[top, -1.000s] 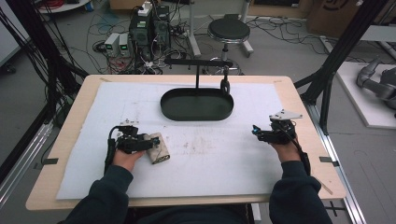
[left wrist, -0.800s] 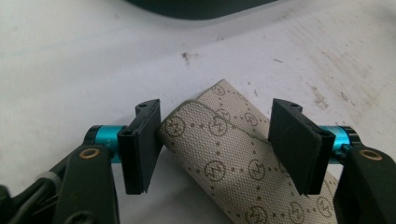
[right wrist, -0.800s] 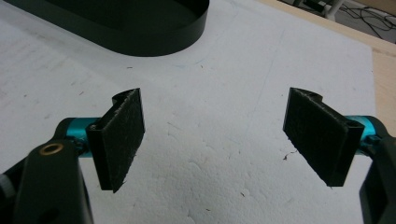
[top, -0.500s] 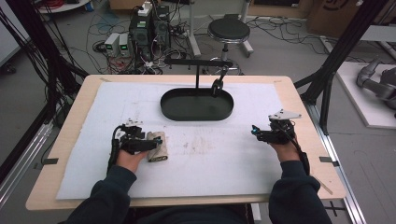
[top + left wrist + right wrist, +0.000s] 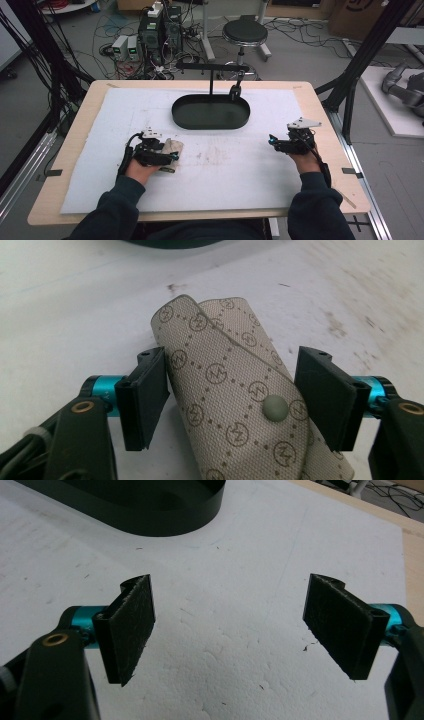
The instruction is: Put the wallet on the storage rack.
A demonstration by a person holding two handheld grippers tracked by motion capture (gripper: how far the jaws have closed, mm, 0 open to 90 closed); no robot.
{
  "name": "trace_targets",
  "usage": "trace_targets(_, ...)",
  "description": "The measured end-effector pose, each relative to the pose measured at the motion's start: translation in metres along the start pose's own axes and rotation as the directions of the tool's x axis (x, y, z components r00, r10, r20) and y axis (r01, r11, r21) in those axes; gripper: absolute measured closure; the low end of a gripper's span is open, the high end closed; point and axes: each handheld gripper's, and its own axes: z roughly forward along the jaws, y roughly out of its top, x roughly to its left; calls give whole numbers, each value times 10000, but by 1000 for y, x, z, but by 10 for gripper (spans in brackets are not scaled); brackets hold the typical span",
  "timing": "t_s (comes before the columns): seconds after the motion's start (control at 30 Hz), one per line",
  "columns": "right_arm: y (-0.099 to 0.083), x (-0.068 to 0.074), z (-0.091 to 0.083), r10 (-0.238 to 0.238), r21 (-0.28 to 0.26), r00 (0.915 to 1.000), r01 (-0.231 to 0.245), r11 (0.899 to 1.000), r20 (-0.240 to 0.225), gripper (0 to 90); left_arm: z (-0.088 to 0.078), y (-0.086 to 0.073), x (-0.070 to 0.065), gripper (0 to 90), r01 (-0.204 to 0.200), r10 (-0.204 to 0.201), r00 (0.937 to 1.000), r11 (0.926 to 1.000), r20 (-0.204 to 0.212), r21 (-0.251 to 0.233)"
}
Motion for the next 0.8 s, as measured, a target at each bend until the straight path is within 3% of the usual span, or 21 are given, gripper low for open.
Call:
trace_targets(0.07,0,1,0,-21,12,10000,21,10000,-18,212,0,0,6,315,-283,285,9986,9996,444,-52)
trace_targets(0.1,0,1,0,-38,4,10000,38,10000,-17,212,0,0,6,315,-271,275,9985,9996,467,-86)
trace_targets(0.2,0,1,0,-47,-11,10000,47,10000,-16,213,-2,1,0,308,275,-279,9995,9993,-137,-256)
trace_targets(0.3,0,0,-1,25,-17,10000,-25,10000,-9,213,-4,-2,-11,236,804,-848,9923,9954,-905,-516)
trace_targets(0.4,0,0,-1,5,-22,10000,-5,10000,-13,213,0,-7,-20,218,689,-731,9885,9970,-1323,-363)
trace_targets(0.47,0,0,-1,-22,-27,10000,22,10000,-25,213,3,-8,-23,203,412,-431,9869,9990,-1557,-153)
trace_targets(0.57,0,0,-1,-2,-26,10000,2,10000,-49,213,6,-8,-21,249,-132,156,9937,9997,-1106,220)
trace_targets(0.63,0,-1,-1,-30,-18,10000,30,10000,-58,213,4,-7,-16,302,-717,731,9967,9966,-350,401)
trace_targets(0.67,0,-1,-1,-64,6,10000,64,10000,-34,213,3,-6,-14,322,-1063,1069,9942,9936,-130,391)
trace_targets(0.73,0,0,0,-73,52,10000,73,10000,-62,213,3,-5,-8,331,-1381,1367,9899,9896,367,392)
trace_targets(0.8,0,0,0,-157,63,9998,158,9999,-80,214,3,-5,-4,328,-1272,1259,9914,9911,358,388)
